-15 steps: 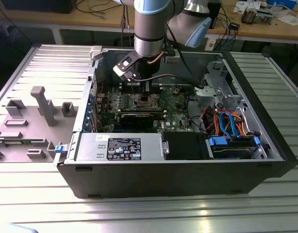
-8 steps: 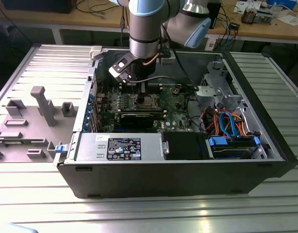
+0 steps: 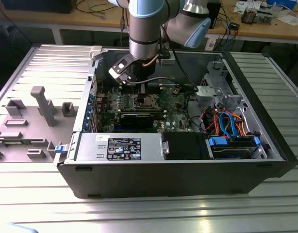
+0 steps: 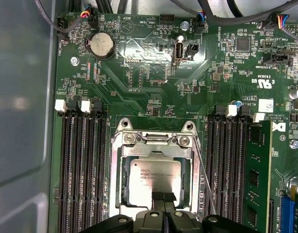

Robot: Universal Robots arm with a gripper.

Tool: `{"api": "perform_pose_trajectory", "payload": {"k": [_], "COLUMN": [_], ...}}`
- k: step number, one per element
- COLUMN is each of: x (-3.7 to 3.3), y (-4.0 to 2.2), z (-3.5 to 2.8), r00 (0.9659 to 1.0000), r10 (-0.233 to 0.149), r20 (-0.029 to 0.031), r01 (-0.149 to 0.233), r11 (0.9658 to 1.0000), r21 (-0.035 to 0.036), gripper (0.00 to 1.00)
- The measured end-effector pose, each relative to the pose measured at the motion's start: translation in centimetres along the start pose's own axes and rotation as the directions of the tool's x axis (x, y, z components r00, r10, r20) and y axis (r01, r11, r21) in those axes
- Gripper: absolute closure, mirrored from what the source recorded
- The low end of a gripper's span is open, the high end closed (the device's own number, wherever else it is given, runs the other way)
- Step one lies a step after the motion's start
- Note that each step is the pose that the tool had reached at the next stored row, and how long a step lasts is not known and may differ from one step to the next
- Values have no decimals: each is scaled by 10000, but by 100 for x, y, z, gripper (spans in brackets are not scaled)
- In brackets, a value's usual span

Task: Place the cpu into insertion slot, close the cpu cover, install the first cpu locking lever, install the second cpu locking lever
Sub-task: 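Close the cpu cover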

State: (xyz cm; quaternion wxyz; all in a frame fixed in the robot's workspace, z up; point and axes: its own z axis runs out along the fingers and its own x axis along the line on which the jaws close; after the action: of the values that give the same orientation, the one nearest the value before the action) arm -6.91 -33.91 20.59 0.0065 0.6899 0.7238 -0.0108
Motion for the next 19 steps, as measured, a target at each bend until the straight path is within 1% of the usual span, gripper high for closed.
{"api": "perform_pose_trajectory", "payload": {"k": [4,6,7,9,10,11,13,14,16,19], "x": [0,1,2,-1,-3,-5,-7,-7,-7,-9], "y": [0,1,1,1,24,51,84,92,94,96], "z": [8,1,-12,-78,-96,-101,-106,-114,-138,-201], "r00": [10000,10000,10000,10000,10000,10000,10000,10000,10000,10000], "r10": [0,1,1,2,0,0,-1,-1,1,0], "r20": [0,-10,-13,-2,-10,-18,-35,-42,-50,-54], "r01": [0,-1,-1,-2,0,0,1,2,-1,1], "r11": [10000,10000,10000,10000,10000,10000,10000,10000,10000,10000], "r21": [0,-7,-10,-1,3,19,45,44,45,44], "gripper": [89,89,89,89,89,89,89,89,89,89]}}
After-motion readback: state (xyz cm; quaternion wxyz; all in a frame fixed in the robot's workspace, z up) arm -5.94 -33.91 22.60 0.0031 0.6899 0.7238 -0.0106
